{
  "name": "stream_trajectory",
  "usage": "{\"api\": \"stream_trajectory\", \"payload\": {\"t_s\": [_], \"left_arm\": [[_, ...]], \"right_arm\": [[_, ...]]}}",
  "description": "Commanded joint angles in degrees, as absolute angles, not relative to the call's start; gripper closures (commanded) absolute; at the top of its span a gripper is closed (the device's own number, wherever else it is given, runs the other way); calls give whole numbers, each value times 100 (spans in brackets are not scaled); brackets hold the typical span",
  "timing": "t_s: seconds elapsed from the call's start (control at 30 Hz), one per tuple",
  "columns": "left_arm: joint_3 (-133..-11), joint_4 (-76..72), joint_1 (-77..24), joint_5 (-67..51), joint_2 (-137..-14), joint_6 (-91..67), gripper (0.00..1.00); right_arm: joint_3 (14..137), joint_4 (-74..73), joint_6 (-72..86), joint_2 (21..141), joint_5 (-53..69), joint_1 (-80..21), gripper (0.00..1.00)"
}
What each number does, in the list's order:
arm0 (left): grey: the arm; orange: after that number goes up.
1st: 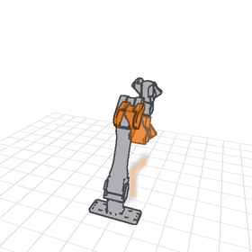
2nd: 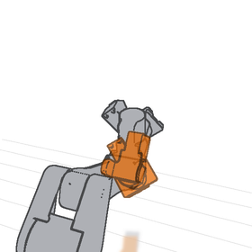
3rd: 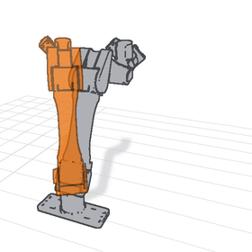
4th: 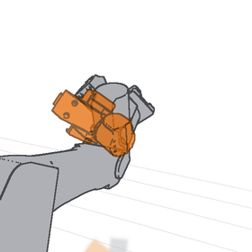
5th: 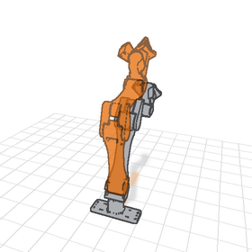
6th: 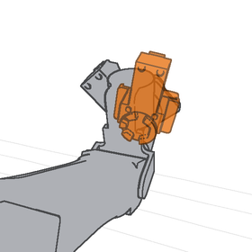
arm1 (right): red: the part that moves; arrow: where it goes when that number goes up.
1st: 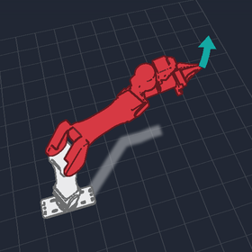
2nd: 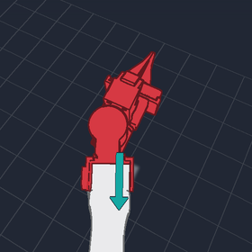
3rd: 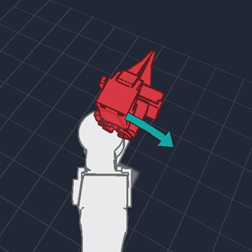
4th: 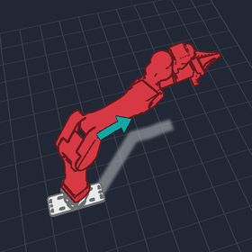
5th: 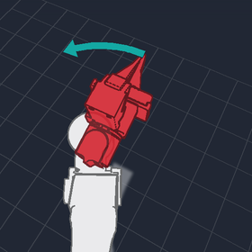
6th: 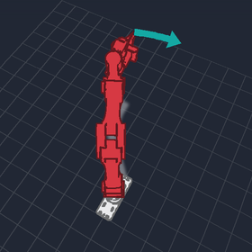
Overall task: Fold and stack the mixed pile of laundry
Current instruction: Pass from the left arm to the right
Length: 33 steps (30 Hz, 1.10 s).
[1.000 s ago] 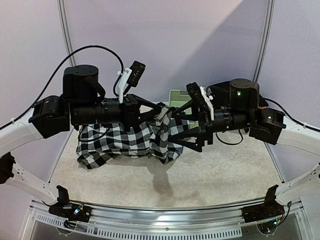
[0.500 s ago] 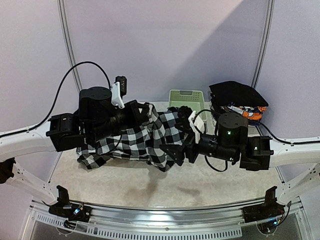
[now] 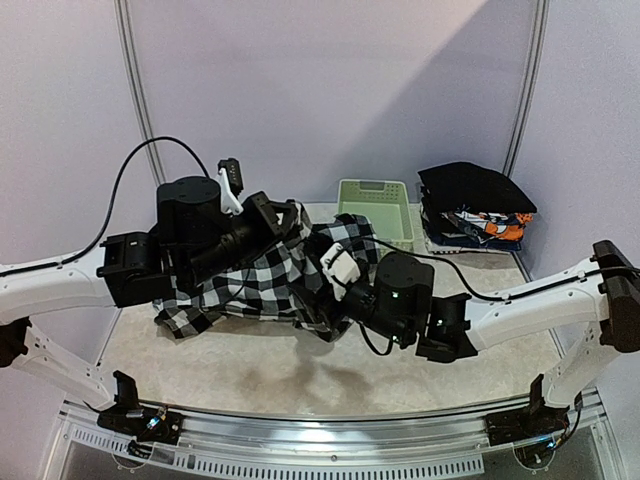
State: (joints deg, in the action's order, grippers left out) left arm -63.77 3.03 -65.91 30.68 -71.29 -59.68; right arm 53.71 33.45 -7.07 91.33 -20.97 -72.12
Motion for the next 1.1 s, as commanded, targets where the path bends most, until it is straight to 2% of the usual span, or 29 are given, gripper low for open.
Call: {"api": "stream_trajectory", "payload": {"t_s": [0.0,0.3,0.5,0.53,0.63,0.7,0.8,1.07], "left_arm": [[-6261,101,-6637,3161,-7093,-6248,100],[-6155,-284,-6601,3117,-7084,-6408,100],[-5996,-453,-6592,3138,-7076,-6620,100],[-5976,-461,-6592,3136,-7073,-6663,100],[-5903,-559,-6592,3105,-7059,-6809,100],[-5889,-609,-6592,3088,-7045,-6829,100],[-5880,-606,-6583,3123,-6995,-6823,100],[-5768,-633,-6583,3217,-6891,-6903,100]], "right_arm": [[5864,3942,-912,9431,-2320,-7246,38],[6238,4121,-1103,9814,-2770,-7255,58],[6550,4148,-1108,10165,-3228,-7264,67],[6598,4153,-1079,10208,-3408,-7262,66],[6715,4298,-1063,10363,-3827,-7268,49],[6827,4309,-1031,10495,-4137,-7267,47],[6875,4414,-1011,10643,-4568,-7284,48],[6787,4896,-1352,10709,-4702,-7359,66]]}}
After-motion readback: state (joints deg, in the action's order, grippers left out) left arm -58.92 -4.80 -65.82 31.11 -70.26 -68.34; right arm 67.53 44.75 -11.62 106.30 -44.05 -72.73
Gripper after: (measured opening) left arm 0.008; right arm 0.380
